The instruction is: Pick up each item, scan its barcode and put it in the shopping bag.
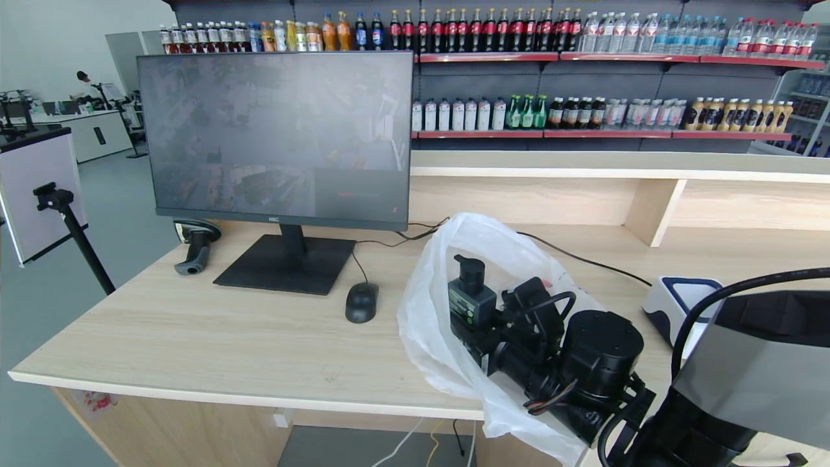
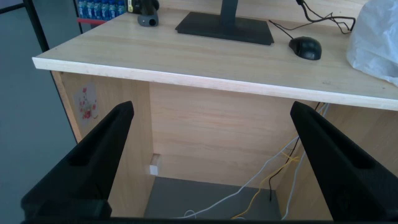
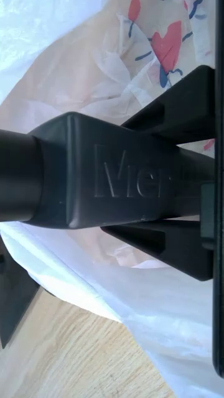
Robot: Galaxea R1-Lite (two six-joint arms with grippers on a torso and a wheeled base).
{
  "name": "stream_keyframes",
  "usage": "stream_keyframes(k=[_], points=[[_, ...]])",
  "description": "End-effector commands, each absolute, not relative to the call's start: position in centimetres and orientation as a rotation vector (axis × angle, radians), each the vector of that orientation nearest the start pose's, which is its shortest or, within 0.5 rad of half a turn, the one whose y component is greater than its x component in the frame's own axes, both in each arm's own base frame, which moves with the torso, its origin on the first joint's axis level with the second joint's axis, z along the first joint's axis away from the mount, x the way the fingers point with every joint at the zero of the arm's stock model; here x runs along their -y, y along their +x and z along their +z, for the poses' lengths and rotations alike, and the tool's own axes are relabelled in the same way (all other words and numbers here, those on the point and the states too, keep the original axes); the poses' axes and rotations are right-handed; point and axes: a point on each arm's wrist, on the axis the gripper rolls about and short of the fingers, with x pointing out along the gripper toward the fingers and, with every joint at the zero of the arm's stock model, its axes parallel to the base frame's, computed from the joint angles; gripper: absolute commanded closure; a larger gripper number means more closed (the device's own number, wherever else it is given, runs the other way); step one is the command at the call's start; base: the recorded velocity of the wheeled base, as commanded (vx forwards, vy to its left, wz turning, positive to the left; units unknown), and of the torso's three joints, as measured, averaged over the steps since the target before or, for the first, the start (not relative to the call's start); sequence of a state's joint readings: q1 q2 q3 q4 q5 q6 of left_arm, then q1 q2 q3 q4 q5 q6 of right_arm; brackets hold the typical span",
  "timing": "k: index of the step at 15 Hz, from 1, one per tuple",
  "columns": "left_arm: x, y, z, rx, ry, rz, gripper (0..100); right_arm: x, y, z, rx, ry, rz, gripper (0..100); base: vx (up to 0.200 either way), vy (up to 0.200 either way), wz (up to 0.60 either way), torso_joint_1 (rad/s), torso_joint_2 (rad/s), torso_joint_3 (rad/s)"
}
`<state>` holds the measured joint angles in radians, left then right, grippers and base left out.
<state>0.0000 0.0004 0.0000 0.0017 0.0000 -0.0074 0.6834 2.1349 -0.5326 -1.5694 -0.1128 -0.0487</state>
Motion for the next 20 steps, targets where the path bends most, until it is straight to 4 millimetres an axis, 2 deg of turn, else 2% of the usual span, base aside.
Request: stream_keyframes(k=[1, 17, 18, 20], points=[[0.0, -2.3, 7.5, -0.002, -0.008, 0.0, 0, -20.8, 26.0, 7.1, -0.025, -0.064, 0.571, 100, 0.0, 0.0, 0.0, 0.0, 0.0, 0.0], [0.0, -2.3, 7.5, -0.002, -0.008, 0.0, 0, -20.3, 25.4, 5.8, -0.083, -0.08, 0.572, 100, 0.0, 0.0, 0.0, 0.0, 0.0, 0.0], [0.0, -2.3, 7.5, -0.002, -0.009, 0.0, 0, -20.2, 25.3, 5.7, -0.09, -0.083, 0.572, 0, 0.0, 0.0, 0.0, 0.0, 0.0, 0.0], [0.0, -2.3, 7.5, -0.002, -0.009, 0.0, 0, -20.4, 25.4, 6.0, -0.079, -0.07, 0.573, 0, 0.0, 0.0, 0.0, 0.0, 0.0, 0.0]])
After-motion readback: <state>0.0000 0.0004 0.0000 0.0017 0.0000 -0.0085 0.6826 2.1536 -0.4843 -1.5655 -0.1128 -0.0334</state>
